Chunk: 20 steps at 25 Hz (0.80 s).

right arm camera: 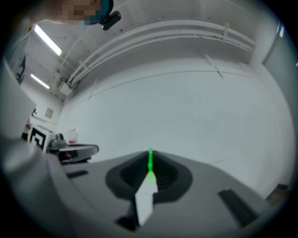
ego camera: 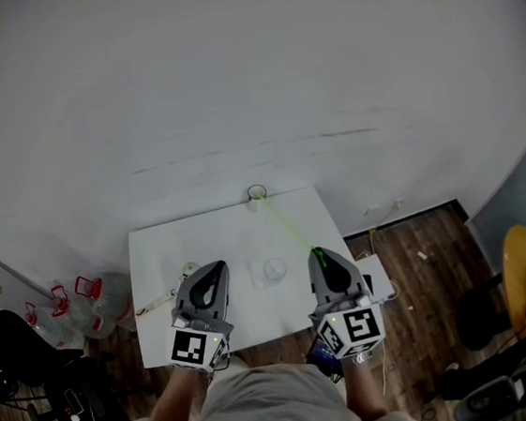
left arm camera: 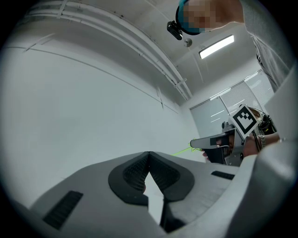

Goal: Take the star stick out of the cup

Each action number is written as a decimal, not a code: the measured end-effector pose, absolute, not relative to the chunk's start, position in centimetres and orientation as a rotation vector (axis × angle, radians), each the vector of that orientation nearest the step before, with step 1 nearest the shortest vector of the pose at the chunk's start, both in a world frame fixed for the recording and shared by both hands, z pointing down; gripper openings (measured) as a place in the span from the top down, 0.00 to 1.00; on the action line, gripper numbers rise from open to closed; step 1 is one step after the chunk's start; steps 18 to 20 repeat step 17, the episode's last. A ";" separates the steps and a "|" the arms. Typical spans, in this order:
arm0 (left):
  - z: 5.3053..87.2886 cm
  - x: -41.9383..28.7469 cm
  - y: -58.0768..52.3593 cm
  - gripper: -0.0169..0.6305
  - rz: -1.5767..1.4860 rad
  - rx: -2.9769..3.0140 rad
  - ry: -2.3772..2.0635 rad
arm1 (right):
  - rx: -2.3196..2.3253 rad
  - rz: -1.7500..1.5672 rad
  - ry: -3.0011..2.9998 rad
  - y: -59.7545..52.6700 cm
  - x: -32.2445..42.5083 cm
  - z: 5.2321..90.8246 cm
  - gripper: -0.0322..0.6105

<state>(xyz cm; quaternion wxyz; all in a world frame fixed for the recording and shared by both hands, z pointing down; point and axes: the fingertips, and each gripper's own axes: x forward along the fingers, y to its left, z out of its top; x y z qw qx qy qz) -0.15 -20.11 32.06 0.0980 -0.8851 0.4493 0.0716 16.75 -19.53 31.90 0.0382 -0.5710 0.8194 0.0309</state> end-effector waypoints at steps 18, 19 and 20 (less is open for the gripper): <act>32.5 -0.3 -20.2 0.93 0.208 -2.624 1.321 | -1.750 0.095 2.525 -19.6 16.2 32.1 0.88; 32.5 -0.3 -20.2 0.93 0.208 -2.624 1.321 | -1.750 0.095 2.525 -19.6 16.2 32.1 0.88; 32.5 -0.3 -20.2 0.93 0.208 -2.624 1.321 | -1.750 0.095 2.525 -19.6 16.2 32.1 0.88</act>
